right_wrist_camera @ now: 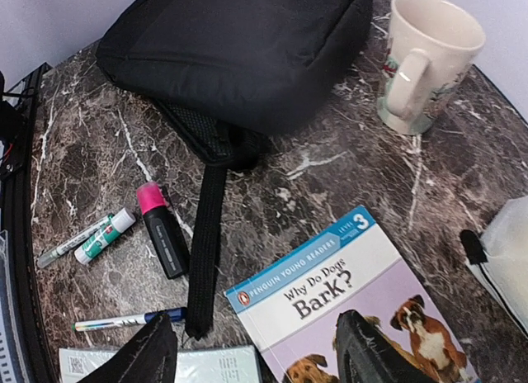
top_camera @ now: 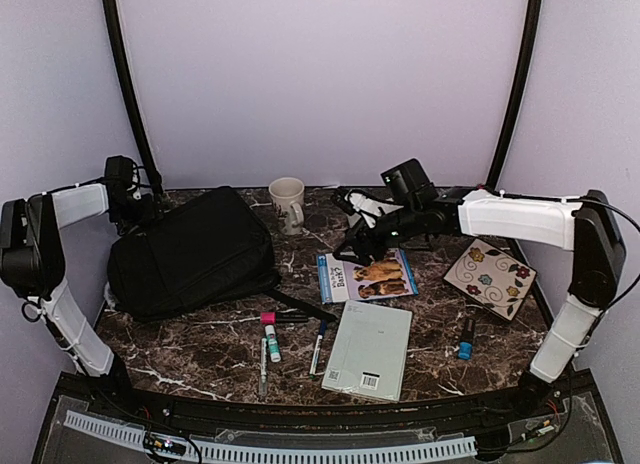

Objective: Pack the student bag
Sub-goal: Rotate the student bag at the center of the board.

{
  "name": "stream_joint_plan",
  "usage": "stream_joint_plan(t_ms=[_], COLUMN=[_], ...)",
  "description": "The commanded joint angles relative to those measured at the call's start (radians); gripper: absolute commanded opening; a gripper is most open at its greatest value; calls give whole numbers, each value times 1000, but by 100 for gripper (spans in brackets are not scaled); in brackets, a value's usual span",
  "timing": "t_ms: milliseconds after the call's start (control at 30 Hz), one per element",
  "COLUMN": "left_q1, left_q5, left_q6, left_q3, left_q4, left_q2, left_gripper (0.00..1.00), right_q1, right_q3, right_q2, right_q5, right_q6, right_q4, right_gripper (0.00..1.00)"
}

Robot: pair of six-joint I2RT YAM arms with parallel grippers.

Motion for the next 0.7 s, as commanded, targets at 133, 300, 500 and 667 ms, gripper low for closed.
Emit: stream_joint_plan(t_ms=[133, 300, 500, 667], left_q1=[24, 37, 60, 60], left_q5=[60, 27, -24, -168], left_q6=[-12, -7, 12, 62], left_q3=[214, 349, 494, 519], left_q4=[-75, -127, -191, -232], left_q2=[163, 264, 398, 462], left_gripper=[89, 88, 88, 86], right_q1=[109, 155, 225, 297], right_q3=[163, 259, 359, 449], right_q2=[195, 309, 440, 546], right_q5=[118, 125, 207, 329], right_q6=[84, 111, 145, 228], right_q4=[42, 21, 36, 13], right_gripper=[53, 48, 44, 45])
